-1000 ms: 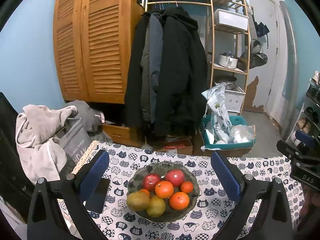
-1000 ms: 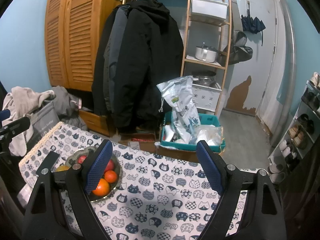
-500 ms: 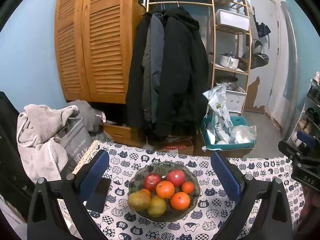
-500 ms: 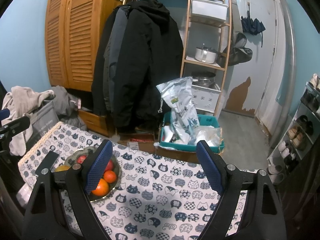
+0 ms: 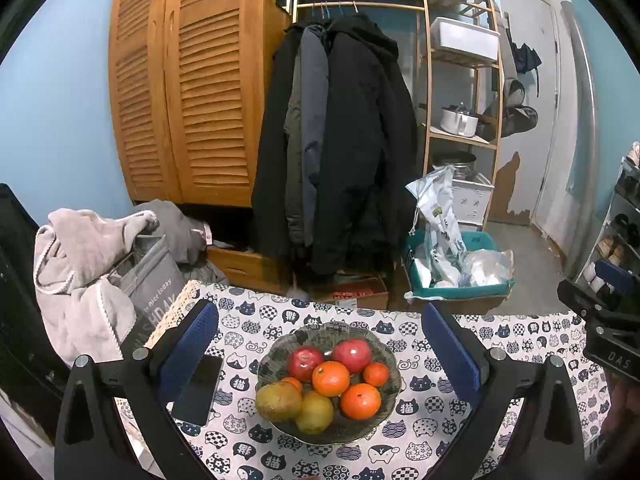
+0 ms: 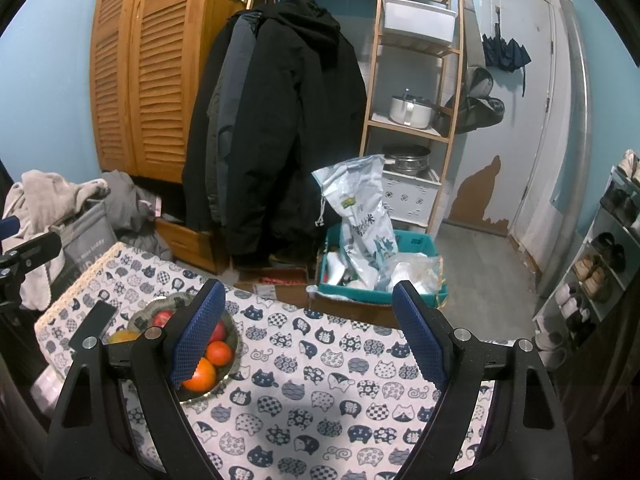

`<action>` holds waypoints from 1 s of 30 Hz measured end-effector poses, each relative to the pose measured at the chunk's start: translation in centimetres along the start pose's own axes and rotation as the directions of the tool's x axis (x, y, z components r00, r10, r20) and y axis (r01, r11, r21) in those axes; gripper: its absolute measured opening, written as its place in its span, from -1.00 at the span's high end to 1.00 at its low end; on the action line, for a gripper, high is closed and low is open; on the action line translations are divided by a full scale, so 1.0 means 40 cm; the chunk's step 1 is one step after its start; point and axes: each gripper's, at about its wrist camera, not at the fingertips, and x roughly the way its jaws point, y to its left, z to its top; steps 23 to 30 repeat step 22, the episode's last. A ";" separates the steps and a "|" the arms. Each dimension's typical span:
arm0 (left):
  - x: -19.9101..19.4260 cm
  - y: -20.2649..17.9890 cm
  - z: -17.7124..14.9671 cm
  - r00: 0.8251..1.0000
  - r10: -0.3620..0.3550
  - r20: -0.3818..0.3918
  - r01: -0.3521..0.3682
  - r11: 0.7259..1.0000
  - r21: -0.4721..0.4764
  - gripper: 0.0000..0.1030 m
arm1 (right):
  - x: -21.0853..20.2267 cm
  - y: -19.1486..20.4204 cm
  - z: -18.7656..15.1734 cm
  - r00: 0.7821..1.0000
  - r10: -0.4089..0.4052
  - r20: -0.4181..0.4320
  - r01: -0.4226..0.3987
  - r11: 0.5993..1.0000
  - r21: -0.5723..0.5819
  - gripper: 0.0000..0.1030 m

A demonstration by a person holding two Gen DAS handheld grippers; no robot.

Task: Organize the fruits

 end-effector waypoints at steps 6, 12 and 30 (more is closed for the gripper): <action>-0.001 0.001 0.000 1.000 0.000 0.002 0.000 1.000 0.001 -0.99 | 0.000 0.001 0.000 1.000 0.000 0.000 0.000 1.000 -0.001 -0.63; -0.001 0.003 0.001 1.000 -0.001 0.002 0.001 1.000 0.002 -0.99 | -0.001 0.002 0.000 1.000 0.000 0.000 0.000 1.000 -0.002 -0.63; 0.000 0.007 0.008 1.000 -0.010 0.007 0.010 1.000 0.009 -0.99 | 0.000 0.004 0.001 1.000 -0.001 0.001 0.001 1.000 -0.005 -0.63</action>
